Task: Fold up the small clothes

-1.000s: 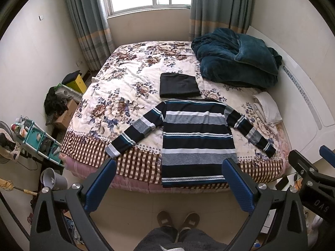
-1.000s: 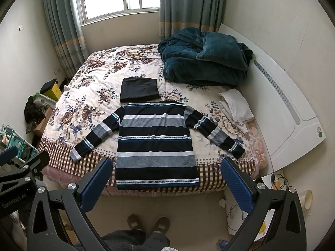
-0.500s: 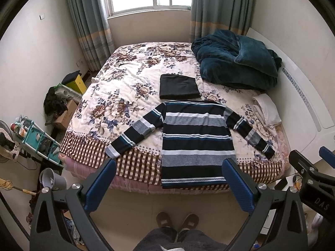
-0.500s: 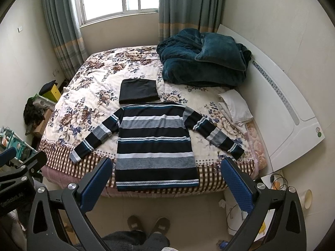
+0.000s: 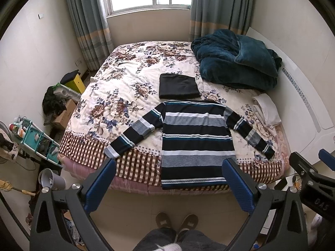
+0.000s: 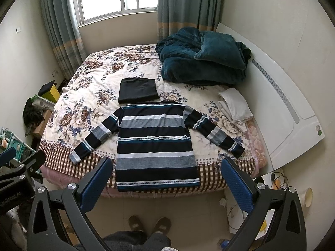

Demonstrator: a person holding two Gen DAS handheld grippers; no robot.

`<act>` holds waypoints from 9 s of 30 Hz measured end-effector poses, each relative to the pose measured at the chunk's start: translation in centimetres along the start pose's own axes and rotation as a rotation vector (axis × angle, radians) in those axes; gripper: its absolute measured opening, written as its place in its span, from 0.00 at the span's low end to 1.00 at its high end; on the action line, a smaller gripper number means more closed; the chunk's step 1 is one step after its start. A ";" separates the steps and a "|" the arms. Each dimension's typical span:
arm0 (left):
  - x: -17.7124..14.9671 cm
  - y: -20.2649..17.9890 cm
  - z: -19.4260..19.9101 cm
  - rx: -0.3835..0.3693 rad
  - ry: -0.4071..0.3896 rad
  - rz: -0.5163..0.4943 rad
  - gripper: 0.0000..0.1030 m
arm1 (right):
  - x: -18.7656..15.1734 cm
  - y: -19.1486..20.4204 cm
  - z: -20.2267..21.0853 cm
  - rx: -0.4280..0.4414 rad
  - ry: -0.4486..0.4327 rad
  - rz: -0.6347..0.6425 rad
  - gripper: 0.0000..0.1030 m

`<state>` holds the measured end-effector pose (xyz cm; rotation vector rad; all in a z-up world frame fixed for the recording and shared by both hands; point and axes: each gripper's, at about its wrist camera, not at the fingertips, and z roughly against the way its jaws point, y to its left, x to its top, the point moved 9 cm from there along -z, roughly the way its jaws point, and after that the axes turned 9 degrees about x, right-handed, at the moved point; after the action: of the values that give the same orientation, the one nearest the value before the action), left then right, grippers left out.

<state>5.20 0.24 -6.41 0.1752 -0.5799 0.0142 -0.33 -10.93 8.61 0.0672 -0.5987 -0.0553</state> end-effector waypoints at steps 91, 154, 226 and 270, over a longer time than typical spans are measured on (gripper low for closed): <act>0.6 8.4 -65.9 0.324 0.427 0.434 1.00 | 7.9 14.0 -87.7 0.267 0.257 -0.022 0.18; -22.2 29.4 -59.5 0.194 0.225 1.726 0.66 | 5.3 3.6 -81.7 0.290 0.441 -0.162 0.56; 13.3 -3.3 -70.4 0.218 0.285 0.441 0.78 | 7.5 -26.8 -82.5 0.305 0.456 -0.393 0.06; 10.4 -4.5 -70.8 0.233 0.311 0.270 0.92 | 1.4 -29.3 -85.8 0.243 0.661 -0.441 0.54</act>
<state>52.69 7.38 -59.63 0.3135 -0.2865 0.3659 48.38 -36.19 -63.63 0.4360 0.0820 -0.3735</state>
